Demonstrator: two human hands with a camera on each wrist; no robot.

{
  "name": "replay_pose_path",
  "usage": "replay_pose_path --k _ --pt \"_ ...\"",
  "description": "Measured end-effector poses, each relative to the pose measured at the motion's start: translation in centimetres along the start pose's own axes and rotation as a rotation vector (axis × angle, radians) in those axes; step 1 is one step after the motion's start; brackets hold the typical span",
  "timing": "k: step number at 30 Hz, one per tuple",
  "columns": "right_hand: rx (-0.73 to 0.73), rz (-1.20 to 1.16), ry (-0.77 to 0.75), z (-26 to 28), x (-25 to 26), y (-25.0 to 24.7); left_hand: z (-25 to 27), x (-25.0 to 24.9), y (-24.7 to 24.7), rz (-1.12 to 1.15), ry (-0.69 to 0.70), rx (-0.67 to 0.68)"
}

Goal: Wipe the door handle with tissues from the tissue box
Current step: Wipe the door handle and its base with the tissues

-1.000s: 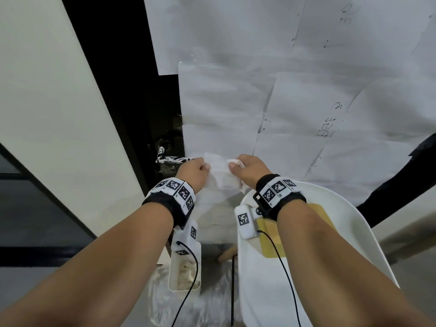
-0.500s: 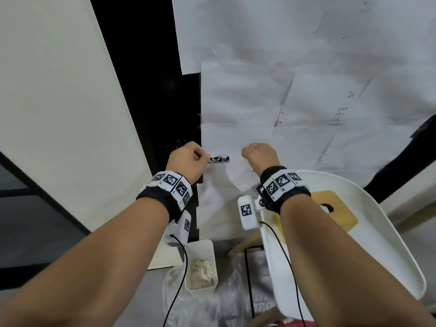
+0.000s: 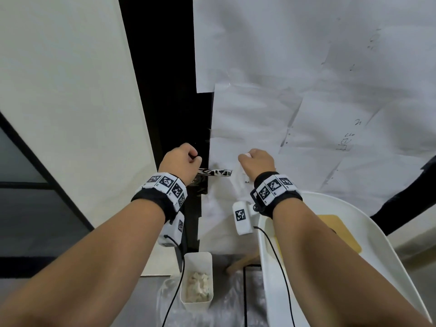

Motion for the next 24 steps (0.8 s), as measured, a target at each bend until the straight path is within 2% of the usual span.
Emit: replay_pose_path --k 6,11,14,18,24 --pt "0.083 0.030 -0.095 -0.4 0.9 1.7 0.5 0.8 -0.2 0.072 -0.030 -0.015" --pt "0.133 0.085 -0.101 -0.5 0.4 2.6 0.4 1.4 0.1 0.051 -0.058 -0.026" --pt "0.232 0.239 -0.122 -0.6 -0.1 3.6 0.0 2.6 -0.3 -0.002 -0.118 -0.070" --pt "0.290 0.404 -0.157 -0.2 -0.8 5.1 -0.6 4.3 -0.3 -0.062 -0.160 -0.062" --pt "0.287 0.565 -0.246 0.2 -1.3 6.1 -1.1 5.2 -1.0 -0.154 -0.181 -0.086"
Point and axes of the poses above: each hand's wrist, its own z-axis away from the middle knuckle, its own y-axis out of the palm, x = y × z, the point moved 6 cm from there along -z, towards the middle knuckle, and after that the axes turned 13 degrees about -z, right-handed, at the moved point
